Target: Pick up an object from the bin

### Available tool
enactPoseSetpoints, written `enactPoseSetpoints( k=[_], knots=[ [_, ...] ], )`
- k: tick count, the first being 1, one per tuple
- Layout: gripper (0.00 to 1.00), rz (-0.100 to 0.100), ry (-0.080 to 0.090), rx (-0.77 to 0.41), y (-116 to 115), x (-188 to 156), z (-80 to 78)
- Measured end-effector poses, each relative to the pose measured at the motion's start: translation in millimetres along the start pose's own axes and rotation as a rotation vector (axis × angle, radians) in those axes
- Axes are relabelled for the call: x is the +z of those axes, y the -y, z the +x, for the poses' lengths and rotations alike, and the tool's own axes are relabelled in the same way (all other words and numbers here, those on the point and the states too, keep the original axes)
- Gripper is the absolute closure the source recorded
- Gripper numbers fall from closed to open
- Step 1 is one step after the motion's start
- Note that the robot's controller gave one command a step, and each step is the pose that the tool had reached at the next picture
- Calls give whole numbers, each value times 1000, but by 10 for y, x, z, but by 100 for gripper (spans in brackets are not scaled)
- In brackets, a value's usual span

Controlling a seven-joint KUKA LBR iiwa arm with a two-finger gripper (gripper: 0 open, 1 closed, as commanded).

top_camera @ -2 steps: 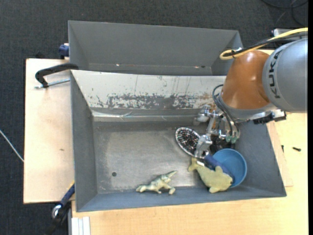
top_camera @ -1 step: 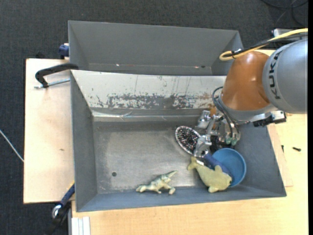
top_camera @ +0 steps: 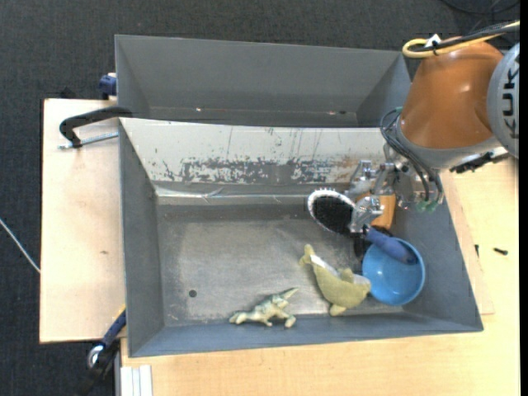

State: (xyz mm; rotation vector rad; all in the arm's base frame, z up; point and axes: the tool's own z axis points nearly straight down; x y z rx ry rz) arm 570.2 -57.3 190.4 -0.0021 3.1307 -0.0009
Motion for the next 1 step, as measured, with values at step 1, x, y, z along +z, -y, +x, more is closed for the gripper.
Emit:
enactPoseSetpoints(
  k=[1],
  knots=[
    [100, -1, -2, 407, -317, -1001, -231]
  ],
)
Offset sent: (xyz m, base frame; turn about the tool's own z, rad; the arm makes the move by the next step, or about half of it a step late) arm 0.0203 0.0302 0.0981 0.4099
